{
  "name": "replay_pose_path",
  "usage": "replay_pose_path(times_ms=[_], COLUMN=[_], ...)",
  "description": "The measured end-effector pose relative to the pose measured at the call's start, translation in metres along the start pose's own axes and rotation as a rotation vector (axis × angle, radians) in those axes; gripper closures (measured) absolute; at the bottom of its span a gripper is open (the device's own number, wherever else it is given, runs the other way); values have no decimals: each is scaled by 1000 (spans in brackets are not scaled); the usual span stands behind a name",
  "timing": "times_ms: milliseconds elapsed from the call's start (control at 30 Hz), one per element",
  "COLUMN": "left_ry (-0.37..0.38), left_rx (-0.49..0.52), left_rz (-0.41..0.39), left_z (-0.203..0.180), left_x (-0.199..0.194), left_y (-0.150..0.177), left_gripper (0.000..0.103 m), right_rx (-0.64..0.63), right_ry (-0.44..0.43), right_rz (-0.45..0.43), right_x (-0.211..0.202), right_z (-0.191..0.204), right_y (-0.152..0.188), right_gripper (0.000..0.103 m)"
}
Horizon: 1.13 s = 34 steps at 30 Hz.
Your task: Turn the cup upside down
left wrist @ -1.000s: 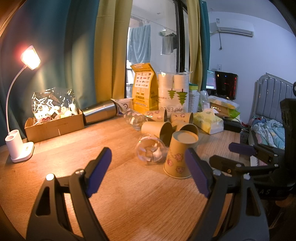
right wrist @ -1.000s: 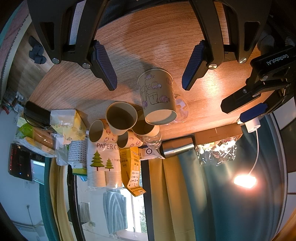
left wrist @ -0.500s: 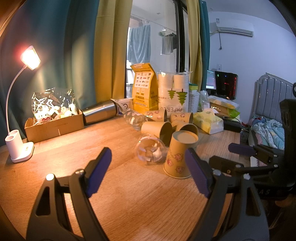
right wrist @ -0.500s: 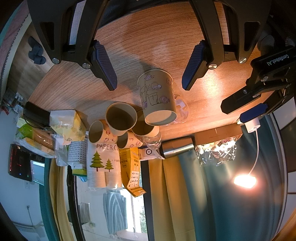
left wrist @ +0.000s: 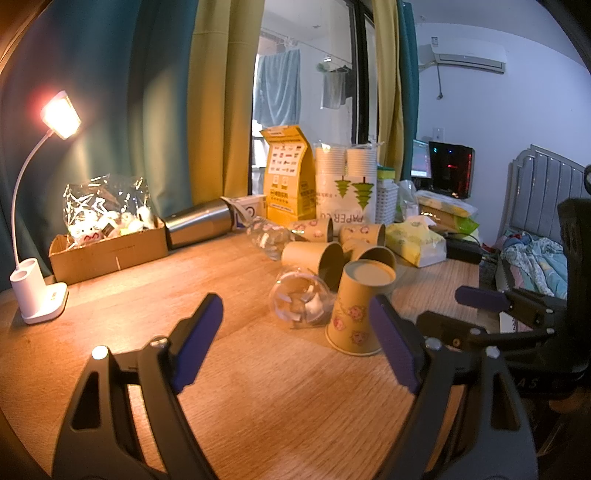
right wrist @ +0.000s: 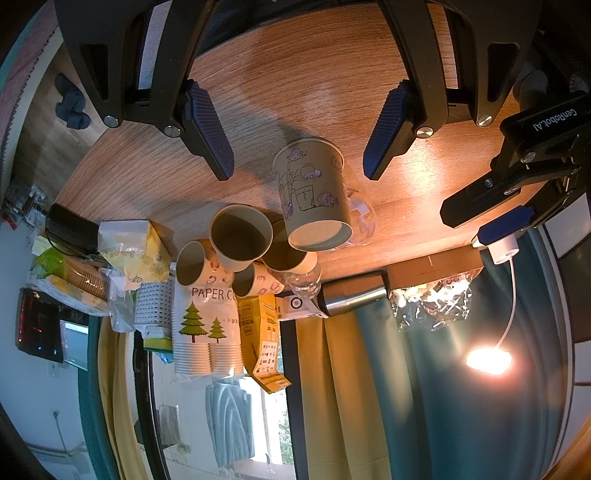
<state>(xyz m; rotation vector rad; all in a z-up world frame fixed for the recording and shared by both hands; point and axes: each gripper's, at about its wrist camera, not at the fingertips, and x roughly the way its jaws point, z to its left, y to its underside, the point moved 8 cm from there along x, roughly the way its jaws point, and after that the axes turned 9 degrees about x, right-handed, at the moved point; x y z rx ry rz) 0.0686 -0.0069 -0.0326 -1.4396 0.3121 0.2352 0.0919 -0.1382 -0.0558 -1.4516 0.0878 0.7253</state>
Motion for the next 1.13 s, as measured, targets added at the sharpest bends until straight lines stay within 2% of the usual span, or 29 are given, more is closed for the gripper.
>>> replay_pose_path(times_ms=[800, 900, 1067, 1133], left_ry=[-5, -4, -5, -3], left_rx=[14, 13, 6, -5], left_rz=[10, 8, 0, 3], left_z=[-2, -2, 0, 3], left_x=[-1, 0, 0, 0], left_y=[1, 1, 0, 1], left_gripper=[20, 20, 20, 20], right_rx=[-5, -13, -14, -16], right_ry=[-12, -32, -122, -120], right_rz=[14, 15, 45, 48], right_x=[6, 11, 38, 42], right_z=[3, 7, 16, 16], right_y=[3, -1, -14, -17], right_gripper=[28, 28, 28, 28])
